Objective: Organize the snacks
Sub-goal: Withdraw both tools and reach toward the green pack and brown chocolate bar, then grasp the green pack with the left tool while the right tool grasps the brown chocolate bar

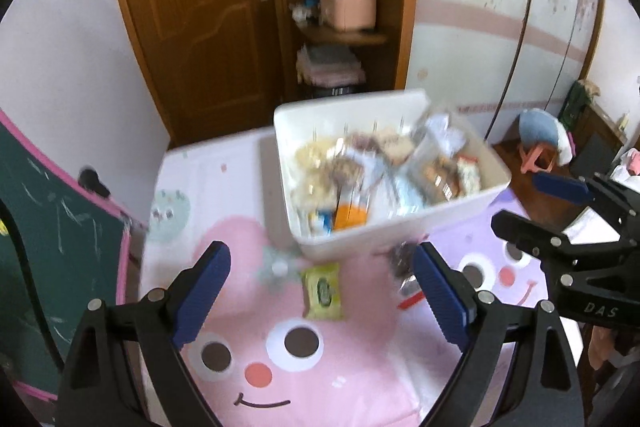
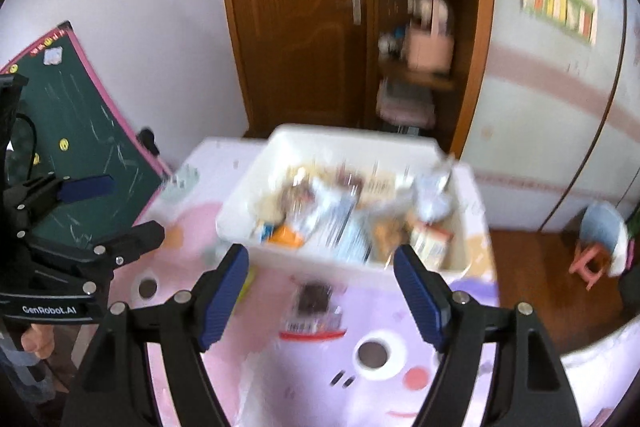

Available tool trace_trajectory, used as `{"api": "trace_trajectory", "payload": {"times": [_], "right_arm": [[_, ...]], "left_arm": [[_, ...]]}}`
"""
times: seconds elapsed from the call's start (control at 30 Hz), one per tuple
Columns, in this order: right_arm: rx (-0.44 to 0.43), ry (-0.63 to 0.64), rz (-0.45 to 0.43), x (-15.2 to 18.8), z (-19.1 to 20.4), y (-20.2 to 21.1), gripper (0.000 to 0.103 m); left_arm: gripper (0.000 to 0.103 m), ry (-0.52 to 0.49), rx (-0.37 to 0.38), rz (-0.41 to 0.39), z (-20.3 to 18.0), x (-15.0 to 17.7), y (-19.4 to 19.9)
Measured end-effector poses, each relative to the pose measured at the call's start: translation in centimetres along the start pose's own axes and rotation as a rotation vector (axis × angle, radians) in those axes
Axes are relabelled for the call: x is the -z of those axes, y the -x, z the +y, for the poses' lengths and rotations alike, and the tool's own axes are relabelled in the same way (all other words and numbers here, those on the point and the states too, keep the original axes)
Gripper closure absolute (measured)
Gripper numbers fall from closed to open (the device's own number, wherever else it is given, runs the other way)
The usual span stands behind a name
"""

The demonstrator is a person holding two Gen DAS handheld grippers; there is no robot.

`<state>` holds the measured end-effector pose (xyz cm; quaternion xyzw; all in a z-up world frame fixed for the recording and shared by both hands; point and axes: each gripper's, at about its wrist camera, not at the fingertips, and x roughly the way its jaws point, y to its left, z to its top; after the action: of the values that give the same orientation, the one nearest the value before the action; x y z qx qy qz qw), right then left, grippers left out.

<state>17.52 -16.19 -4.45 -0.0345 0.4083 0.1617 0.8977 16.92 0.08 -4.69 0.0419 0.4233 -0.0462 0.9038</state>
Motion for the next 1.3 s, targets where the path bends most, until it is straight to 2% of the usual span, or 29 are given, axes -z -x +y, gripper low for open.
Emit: {"api": "trace_trajectory", "payload": {"times": [0.3, 0.43, 0.63, 0.77, 0.93, 0.97, 1.0, 1.03, 1.07, 1.3], "right_arm": [[0.003, -0.082, 0.219, 5.0, -0.7, -9.7, 0.028], [0.004, -0.099, 0.259, 5.6, -0.7, -12.5, 0.028], [0.012, -0.099, 0.286, 5.6, 0.1, -15.6, 0.028], [0.043, -0.078, 0.284, 5.8, 0.6, -16.8, 0.027], [0.048, -0.052, 0.271, 6.3, 1.1, -17.3, 0.031], [0.053, -0.041, 0.269, 6.4, 1.4, -17.4, 0.034], [0.056, -0.024, 0.264, 6.5, 1.7, -17.4, 0.041], [0.054, -0.011, 0.259, 6.6, 1.9, -17.3, 0.044], [0.048, -0.013, 0.259, 6.6, 2.0, -17.3, 0.048], [0.005, -0.008, 0.275, 7.5, 2.1, -16.5, 0.050]], "left_arm": [[0.011, 0.096, 0.002, 0.203, 2.3, 4.6, -10.3], [0.011, 0.116, 0.002, 0.263, 2.5, 6.0, -13.8], [0.012, 0.144, -0.002, 0.301, 2.5, 6.5, -17.1], [0.019, 0.161, 0.001, 0.323, 2.7, 6.7, -18.4], [0.031, 0.124, -0.015, 0.297, 1.9, 6.6, -18.5], [0.037, 0.118, -0.014, 0.290, 1.8, 6.6, -18.4], [0.048, 0.110, -0.008, 0.280, 1.6, 6.5, -18.4], [0.053, 0.101, -0.002, 0.274, 1.4, 6.4, -18.3], [0.066, 0.090, 0.007, 0.268, 1.1, 6.4, -18.1], [0.067, 0.076, 0.003, 0.275, 0.3, 6.4, -17.1]]}}
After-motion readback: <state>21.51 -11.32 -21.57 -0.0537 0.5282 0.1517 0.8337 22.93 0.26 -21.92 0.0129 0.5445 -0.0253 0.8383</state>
